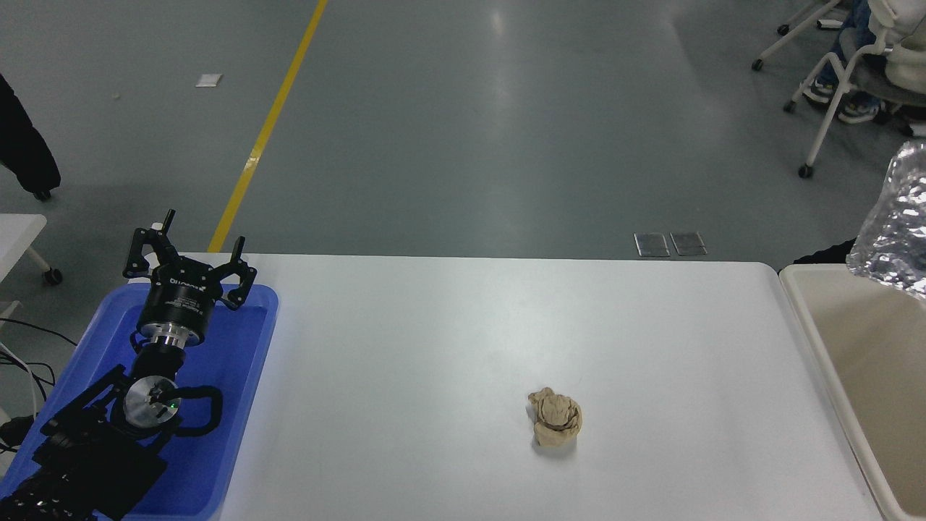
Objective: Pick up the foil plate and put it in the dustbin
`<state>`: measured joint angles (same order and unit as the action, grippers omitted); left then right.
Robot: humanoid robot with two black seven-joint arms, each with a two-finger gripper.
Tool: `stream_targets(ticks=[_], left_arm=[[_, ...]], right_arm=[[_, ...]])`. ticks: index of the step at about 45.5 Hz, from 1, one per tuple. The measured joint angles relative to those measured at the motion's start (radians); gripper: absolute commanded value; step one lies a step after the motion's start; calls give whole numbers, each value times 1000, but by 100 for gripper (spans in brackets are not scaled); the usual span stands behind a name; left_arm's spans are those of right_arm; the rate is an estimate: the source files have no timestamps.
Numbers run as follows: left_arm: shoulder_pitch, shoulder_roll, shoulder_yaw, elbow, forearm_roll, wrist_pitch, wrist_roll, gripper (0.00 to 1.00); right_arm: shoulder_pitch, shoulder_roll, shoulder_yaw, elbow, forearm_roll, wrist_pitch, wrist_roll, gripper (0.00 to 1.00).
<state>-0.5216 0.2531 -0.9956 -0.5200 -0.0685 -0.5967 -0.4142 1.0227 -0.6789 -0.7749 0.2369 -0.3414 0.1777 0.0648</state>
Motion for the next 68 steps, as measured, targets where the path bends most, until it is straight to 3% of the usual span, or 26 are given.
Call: stream_targets(ticks=[23, 50, 52, 56, 57, 58, 68], left_arm=[[0, 0, 0, 0, 0, 0, 0, 100], [0, 0, 0, 0, 0, 0, 0, 100], [0, 0, 0, 0, 0, 0, 0, 100], [0, 0, 0, 0, 0, 0, 0, 100], [0, 0, 0, 0, 0, 0, 0, 100], [0, 0, 0, 0, 0, 0, 0, 100], [0, 0, 0, 0, 0, 0, 0, 100]], right_arm=[[-308, 101, 255, -102, 19, -230, -18, 0], [-424, 123, 293, -129, 72, -284, -23, 0], [-426, 124, 294, -130, 73, -285, -23, 19], [-429, 125, 295, -130, 75, -287, -23, 72], [-430, 125, 295, -131, 76, -289, -23, 90], [-430, 125, 295, -131, 76, -290, -23, 100], [-426, 125, 292, -127, 79, -305, -23, 100]])
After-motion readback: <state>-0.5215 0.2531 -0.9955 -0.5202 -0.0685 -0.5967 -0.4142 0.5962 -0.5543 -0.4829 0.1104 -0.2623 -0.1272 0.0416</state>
